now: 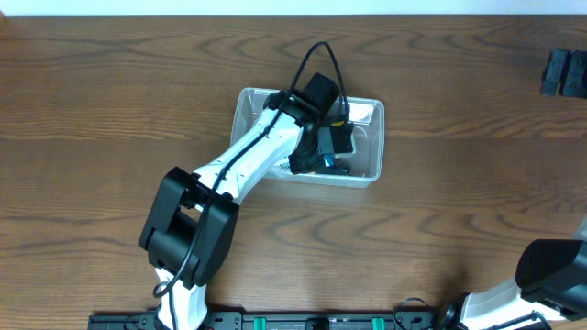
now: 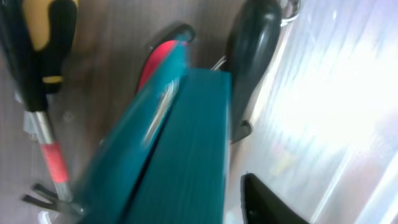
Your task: Pack container
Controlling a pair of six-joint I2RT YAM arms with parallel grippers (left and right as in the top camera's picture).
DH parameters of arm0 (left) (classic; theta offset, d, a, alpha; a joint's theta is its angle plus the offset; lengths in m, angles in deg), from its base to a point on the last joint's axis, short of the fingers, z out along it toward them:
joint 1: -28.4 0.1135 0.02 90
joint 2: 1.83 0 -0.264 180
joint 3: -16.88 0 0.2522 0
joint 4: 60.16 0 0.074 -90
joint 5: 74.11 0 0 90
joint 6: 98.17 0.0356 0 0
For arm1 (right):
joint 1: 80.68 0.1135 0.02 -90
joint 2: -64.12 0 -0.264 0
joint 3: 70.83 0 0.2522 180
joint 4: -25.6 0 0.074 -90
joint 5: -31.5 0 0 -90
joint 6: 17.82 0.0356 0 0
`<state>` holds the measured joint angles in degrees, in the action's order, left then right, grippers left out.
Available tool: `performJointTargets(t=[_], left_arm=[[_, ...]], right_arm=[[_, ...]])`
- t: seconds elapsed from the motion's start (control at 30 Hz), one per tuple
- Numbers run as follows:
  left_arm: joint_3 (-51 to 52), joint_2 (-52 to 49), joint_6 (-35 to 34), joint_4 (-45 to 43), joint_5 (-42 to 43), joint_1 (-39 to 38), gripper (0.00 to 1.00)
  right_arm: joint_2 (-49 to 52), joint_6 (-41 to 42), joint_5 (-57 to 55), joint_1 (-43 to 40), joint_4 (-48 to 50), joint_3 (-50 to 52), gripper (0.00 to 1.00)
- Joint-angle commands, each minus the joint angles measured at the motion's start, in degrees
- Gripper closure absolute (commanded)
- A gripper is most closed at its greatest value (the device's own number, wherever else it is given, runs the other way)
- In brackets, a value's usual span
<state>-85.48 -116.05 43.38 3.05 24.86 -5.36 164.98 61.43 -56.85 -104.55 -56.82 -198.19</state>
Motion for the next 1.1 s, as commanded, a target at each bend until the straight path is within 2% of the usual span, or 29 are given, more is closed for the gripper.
performJointTargets(t=[0.0,0.2,0.27,0.47,0.57,0.67,0.77,0.83,0.9,0.97,1.07], left_arm=[[-0.5,0.7,0.5,0.6,0.7,0.3,0.45],[-0.5,0.7,0.4,-0.3,-0.3,0.7,0.44],[-0.5,0.7,-0.2,-1.7,-3.4,1.0,0.44],[-0.5,0.9,-9.7,-10.4,-22.6,1.7,0.37],[-0.5,1.4,-10.5,-11.0,-24.7,1.9,0.37],[-0.5,3.0,-14.6,-11.0,-25.2,2.1,0.35],[-0.5,6.3,-20.9,-11.0,-25.1,3.3,0.22],[-0.5,9.4,-25.8,-11.0,-25.1,4.9,0.1],[-0.5,12.9,-30.4,-11.0,-25.1,7.2,0.03],[-0.5,16.5,-33.2,-10.8,-24.4,10.1,0.0],[-0.5,20.8,-34.6,-10.1,-21.1,15.5,0.02]], right_arm=[[-0.4,0.4,-0.1,-0.1,-0.2,0.2,0.01],[-0.4,0.4,-0.1,-0.1,-0.2,0.2,0.01],[-0.4,0.4,-0.1,-0.1,-0.2,0.2,0.01],[-0.4,0.4,-0.1,-0.1,-0.1,0.2,0.01],[-0.4,0.4,0.0,-0.1,-0.2,0.2,0.01],[-0.4,-2.7,4.6,0.2,-0.4,0.2,0.01],[-0.4,-7.2,7.9,2.1,-1.0,0.2,0.01],[-0.3,-7.2,6.6,4.1,-0.5,0.2,0.01],[0.1,-7.1,6.5,6.3,0.3,0.2,0.01],[1.3,-7.1,6.3,8.9,0.8,0.2,0.01],[4.2,-7.1,6.3,13.0,1.5,0.2,0.01]])
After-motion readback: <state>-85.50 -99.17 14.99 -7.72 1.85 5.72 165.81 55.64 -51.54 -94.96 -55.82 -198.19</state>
